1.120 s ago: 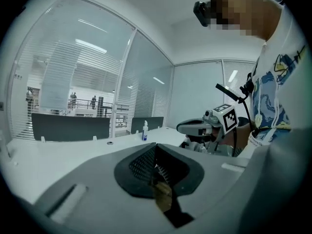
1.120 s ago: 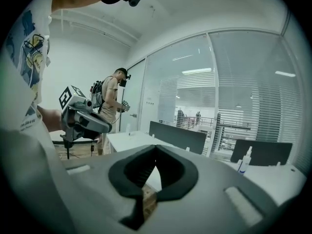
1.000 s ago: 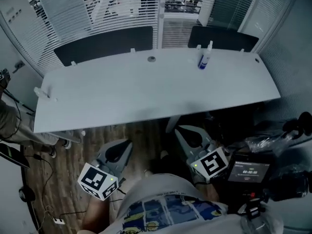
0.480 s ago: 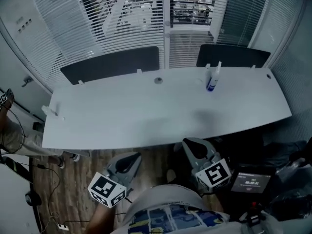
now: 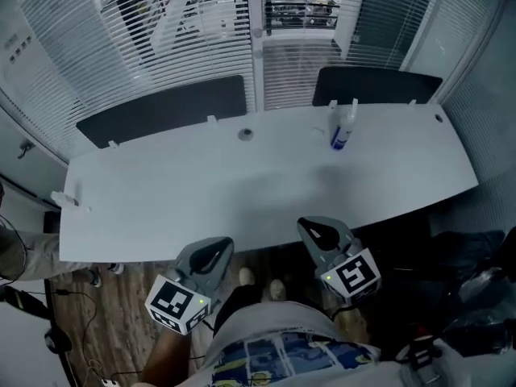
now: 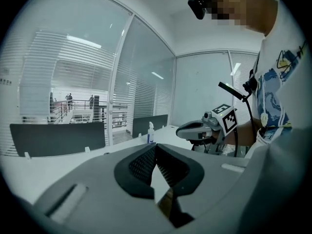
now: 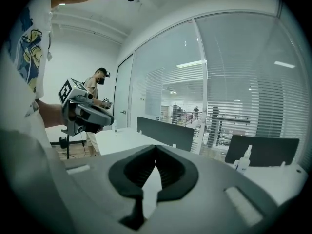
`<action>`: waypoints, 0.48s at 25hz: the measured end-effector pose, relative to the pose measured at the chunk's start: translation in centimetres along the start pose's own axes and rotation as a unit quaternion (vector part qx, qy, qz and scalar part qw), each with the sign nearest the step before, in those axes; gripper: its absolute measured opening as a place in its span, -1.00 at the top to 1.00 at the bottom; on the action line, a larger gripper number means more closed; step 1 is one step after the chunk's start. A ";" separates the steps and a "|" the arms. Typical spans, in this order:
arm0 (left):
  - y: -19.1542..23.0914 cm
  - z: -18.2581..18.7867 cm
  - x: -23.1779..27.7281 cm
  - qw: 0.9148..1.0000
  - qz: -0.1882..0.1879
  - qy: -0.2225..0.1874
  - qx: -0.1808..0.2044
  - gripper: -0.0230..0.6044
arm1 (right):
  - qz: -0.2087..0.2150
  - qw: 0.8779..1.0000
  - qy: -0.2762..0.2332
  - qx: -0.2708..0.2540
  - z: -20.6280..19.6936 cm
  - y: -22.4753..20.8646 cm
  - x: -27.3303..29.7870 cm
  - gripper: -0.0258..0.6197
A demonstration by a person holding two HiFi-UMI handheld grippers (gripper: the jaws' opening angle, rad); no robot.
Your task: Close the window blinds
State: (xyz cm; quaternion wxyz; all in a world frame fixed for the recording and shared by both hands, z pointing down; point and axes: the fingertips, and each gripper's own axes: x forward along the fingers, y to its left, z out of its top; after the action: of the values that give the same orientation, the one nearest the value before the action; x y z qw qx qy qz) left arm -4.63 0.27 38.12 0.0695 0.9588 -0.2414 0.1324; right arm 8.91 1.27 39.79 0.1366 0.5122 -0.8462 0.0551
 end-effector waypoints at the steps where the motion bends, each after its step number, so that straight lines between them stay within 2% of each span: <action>1: 0.8 0.2 0.3 1.000 -0.004 -0.002 0.000 0.91 | -0.004 1.000 0.002 -0.005 0.2 -0.3 0.7 0.91; 6: 3.4 1.3 1.3 1.000 -0.029 -0.004 0.009 0.91 | -0.018 1.000 -0.011 -0.021 1.6 -1.6 3.8 0.91; 12: 7.0 2.0 0.7 0.999 -0.036 -0.008 0.013 0.91 | -0.065 0.997 -0.006 -0.031 2.8 -4.9 8.4 0.90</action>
State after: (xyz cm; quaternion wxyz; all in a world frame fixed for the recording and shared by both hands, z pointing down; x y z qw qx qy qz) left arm -7.00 -6.57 36.87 0.0601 0.9689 -0.2052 0.1249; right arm 9.06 -8.89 39.28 0.1505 0.5620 -0.8131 0.0170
